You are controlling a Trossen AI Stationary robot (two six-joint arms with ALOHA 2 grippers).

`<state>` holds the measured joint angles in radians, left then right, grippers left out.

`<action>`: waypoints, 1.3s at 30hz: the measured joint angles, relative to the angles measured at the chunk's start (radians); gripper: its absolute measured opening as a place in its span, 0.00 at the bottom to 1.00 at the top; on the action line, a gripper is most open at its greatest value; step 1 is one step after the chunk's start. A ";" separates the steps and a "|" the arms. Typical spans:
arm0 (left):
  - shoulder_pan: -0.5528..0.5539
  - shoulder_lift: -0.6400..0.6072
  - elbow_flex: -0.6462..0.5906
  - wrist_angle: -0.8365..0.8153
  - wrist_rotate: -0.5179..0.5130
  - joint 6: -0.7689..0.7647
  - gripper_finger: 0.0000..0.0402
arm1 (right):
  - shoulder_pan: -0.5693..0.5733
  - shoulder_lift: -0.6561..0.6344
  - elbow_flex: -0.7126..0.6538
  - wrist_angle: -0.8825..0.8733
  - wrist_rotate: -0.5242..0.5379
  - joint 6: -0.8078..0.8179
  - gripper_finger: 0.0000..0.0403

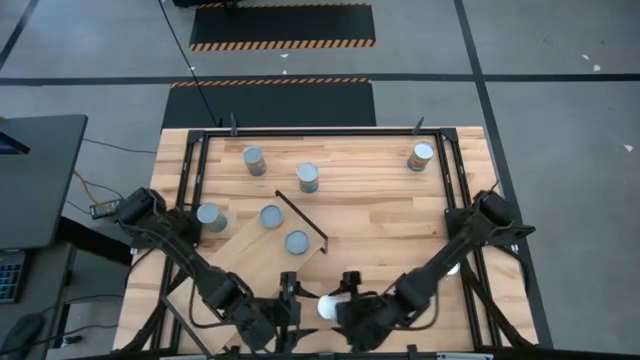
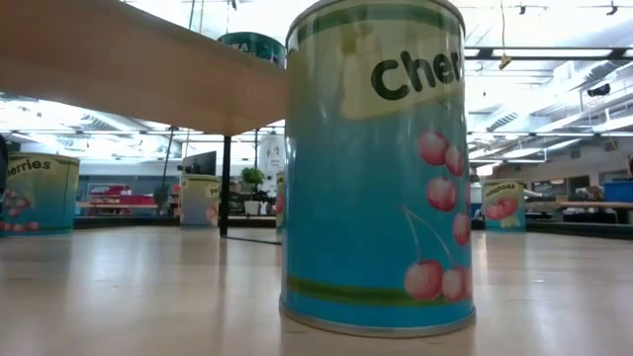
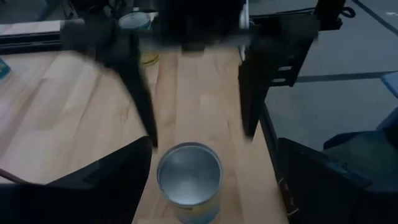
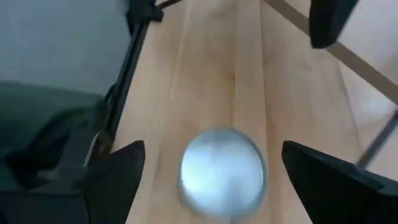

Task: Pick and place cans onto a shelf
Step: Put the right canned cherries on the shelf

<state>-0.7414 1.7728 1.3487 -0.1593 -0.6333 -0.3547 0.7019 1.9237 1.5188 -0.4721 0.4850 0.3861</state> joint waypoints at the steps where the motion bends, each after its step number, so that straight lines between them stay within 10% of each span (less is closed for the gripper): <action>1: 0.004 0.007 0.002 0.006 0.006 0.000 0.87 | 0.012 -0.014 0.001 -0.040 0.008 0.014 0.96; 11: 0.039 0.154 0.131 -0.098 0.068 0.005 0.87 | 0.052 -0.026 -0.179 -0.076 0.035 0.240 0.93; 26: 0.062 0.218 0.241 -0.342 0.079 -0.096 0.87 | -0.005 -0.026 -0.349 0.408 0.043 0.088 0.87; 39: 0.073 0.218 0.230 -0.321 0.078 -0.093 0.87 | 0.012 -0.061 -0.339 0.378 0.061 0.005 0.80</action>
<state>-0.6684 1.9907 1.5782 -0.4804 -0.5556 -0.4479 0.7137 1.8629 1.1801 -0.0946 0.5461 0.3910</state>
